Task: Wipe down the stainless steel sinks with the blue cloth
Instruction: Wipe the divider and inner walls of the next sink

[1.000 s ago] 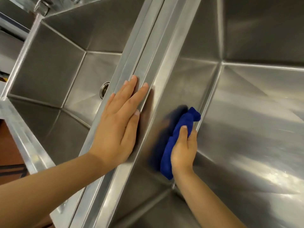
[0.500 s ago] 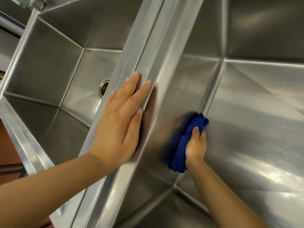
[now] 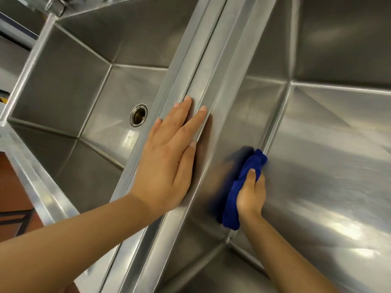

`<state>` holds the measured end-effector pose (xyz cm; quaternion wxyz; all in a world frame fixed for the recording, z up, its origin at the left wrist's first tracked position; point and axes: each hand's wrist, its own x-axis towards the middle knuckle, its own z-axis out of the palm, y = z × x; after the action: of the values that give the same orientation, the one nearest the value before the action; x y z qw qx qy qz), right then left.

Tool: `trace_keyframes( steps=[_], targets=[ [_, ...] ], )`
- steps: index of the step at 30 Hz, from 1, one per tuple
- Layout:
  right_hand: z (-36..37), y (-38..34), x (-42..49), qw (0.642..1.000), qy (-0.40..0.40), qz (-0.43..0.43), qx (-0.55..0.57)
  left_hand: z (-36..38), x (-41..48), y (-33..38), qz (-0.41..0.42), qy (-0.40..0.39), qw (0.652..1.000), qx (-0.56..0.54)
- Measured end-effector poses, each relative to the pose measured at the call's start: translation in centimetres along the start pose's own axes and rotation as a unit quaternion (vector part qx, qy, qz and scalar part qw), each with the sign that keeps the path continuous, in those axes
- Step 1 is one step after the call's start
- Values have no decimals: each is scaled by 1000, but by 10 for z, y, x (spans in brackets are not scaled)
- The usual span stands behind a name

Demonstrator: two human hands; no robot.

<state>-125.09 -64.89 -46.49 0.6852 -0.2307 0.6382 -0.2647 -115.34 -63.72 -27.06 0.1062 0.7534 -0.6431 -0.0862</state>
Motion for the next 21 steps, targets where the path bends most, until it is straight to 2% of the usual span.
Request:
trace_keyframes(
  steps=[3,8,13,16,18,21],
  targets=[
    [-1,-19,-12,998,-4,63,30,-1,-2,1,-6,0,1000,2],
    [-9,-45,-93,992,-97,8,79,1,-1,0,-1,5,1000,1],
    [-6,-33,-58,998,-52,-23,2,1,0,0,0,12,1000,0],
    [-8,-16,-10,998,-14,25,-55,3,1,-1,6,18,1000,-1],
    [-5,-12,3,997,-9,68,-45,3,0,-1,4,17,1000,-2],
    [-3,-18,-19,997,-8,80,-21,5,0,-2,5,21,1000,-6]
  ],
)
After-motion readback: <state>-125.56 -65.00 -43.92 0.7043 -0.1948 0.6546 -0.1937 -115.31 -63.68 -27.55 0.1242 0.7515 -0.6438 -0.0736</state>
